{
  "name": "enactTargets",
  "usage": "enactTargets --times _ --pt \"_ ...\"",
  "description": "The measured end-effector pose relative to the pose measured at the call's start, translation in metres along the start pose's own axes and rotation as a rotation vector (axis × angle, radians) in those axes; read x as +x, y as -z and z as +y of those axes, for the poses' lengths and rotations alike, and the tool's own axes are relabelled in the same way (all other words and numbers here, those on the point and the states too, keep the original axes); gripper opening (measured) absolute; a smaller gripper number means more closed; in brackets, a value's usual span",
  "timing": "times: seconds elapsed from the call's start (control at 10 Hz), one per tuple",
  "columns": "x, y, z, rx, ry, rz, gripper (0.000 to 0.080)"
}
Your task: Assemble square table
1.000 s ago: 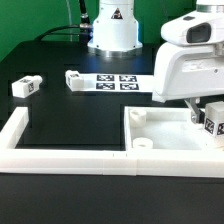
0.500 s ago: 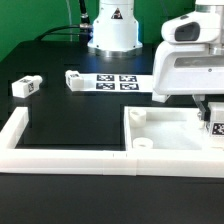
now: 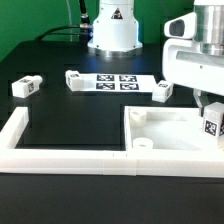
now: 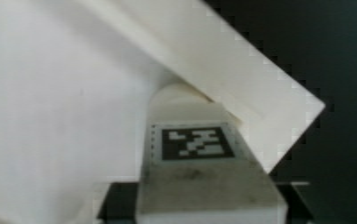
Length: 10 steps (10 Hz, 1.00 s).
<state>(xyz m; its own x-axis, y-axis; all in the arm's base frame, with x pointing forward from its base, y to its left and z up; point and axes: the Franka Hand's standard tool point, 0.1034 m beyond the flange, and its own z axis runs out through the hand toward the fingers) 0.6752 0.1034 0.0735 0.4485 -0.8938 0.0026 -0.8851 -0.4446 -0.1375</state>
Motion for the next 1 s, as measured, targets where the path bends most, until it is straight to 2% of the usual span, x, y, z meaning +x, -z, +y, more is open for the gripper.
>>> enactTargets --times 0.2,0.3,0.5,0.7,0.8,0.9,1.0 --pt "0.0008 0.0000 0.0008 0.012 -0.247 -0.036 0.0291" --pt "-0.0019 -0.0006 0.0004 0.010 -0.349 -0.040 0.0291" --pt "-0.0037 -0.0007 -0.0005 0.009 -0.473 -0.051 0.0291" --pt "-0.0041 -0.0009 -0.0005 0.010 -0.474 -0.051 0.0291" --pt "-0.0041 -0.0009 -0.0006 0.011 -0.426 -0.050 0.0474" --pt "-0.0054 -0.0007 -0.0017 0.017 -0.243 -0.044 0.0595" --pt "-0.0091 -0.0025 -0.0025 0.030 -0.076 -0.039 0.0595"
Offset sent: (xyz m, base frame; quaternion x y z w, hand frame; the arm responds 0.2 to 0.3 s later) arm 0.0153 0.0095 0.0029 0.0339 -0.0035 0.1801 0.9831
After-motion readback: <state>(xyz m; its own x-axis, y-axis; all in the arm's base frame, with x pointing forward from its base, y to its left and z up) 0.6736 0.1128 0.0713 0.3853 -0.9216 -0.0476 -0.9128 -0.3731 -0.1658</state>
